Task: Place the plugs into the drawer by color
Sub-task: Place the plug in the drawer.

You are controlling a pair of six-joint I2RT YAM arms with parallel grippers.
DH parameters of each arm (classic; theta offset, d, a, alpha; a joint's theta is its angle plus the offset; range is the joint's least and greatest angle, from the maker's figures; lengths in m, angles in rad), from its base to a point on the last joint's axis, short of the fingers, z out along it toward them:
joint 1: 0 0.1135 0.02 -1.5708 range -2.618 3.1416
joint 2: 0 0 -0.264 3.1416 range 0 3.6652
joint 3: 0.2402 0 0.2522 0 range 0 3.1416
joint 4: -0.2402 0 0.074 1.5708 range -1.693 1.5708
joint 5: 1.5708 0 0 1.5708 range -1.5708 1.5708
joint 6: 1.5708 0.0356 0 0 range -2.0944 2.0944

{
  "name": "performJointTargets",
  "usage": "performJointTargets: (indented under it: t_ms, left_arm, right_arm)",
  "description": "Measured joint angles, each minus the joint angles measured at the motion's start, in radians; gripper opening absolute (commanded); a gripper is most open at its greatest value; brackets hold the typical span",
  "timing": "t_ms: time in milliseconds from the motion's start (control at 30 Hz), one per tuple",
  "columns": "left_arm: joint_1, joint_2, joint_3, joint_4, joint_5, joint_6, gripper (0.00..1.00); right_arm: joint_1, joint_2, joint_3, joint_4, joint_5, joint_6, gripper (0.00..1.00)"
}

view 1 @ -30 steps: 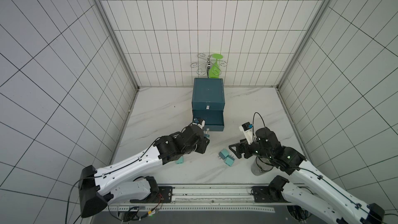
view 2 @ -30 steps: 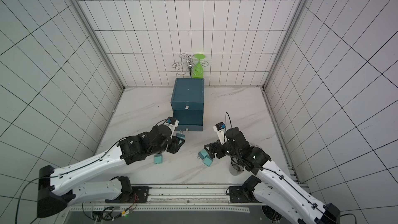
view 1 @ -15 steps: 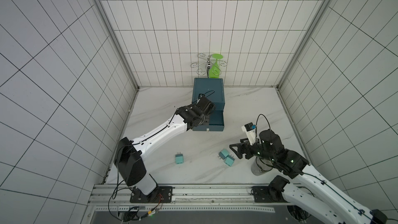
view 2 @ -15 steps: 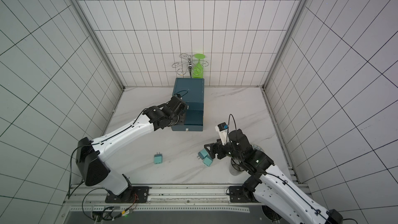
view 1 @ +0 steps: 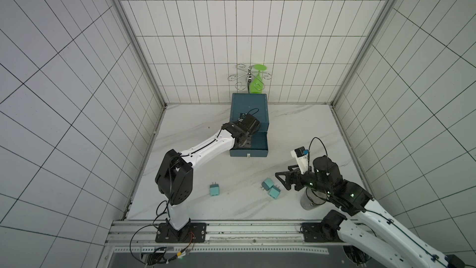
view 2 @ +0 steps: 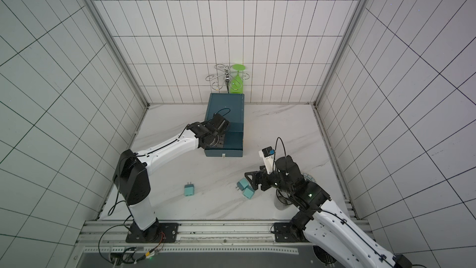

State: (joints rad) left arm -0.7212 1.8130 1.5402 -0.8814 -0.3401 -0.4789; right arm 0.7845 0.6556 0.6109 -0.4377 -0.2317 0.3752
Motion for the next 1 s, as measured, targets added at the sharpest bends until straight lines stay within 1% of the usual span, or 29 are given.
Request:
performJointTargets:
  t_ms: [33,100,167,200,467,533,767,833,867,900,967,1000]
  left_arm:
    - [0.0,0.001,0.0,0.002,0.0,-0.001,0.0]
    - [-0.001,-0.001,-0.01,0.018,-0.005,-0.003,0.0]
    - [-0.006,-0.02,-0.05,0.066,-0.016,-0.003,0.02]
    - [-0.006,-0.035,-0.073,0.086,-0.018,-0.003,0.0]
    - [-0.008,-0.198,-0.239,0.175,-0.001,0.001,0.0]
    - [-0.008,-0.195,-0.247,0.19,0.006,0.001,0.0]
    - [-0.003,-0.075,-0.204,0.192,0.019,-0.003,0.0]
    - [-0.002,-0.061,-0.182,0.188,0.015,-0.003,0.03]
    - [-0.002,-0.053,-0.17,0.179,0.014,-0.003,0.06]
    - [-0.002,-0.044,-0.159,0.171,0.011,-0.005,0.13]
    - [-0.003,-0.032,-0.146,0.166,0.003,-0.011,0.32]
    - [-0.003,-0.031,-0.145,0.164,0.0,-0.016,0.33]
  right_arm:
    - [0.0,0.008,0.0,0.0,0.0,0.0,0.91]
    - [0.0,0.017,-0.001,0.0,0.0,0.0,0.91]
    - [0.0,0.015,-0.002,0.0,0.0,0.0,0.91]
    - [0.0,0.013,-0.002,0.0,0.001,0.0,0.91]
    - [0.0,0.02,-0.002,0.002,0.006,0.0,0.92]
    - [0.0,0.025,-0.002,0.002,0.007,0.0,0.92]
    - [0.0,0.028,-0.002,0.002,0.01,0.0,0.92]
    - [0.0,0.028,-0.002,0.002,0.011,0.0,0.92]
    - [0.0,0.028,-0.002,0.002,0.011,0.0,0.92]
    - [0.0,0.028,-0.002,0.002,0.012,0.0,0.92]
    - [0.0,0.029,-0.002,0.002,0.012,-0.001,0.92]
    - [0.0,0.029,-0.002,0.002,0.012,-0.001,0.92]
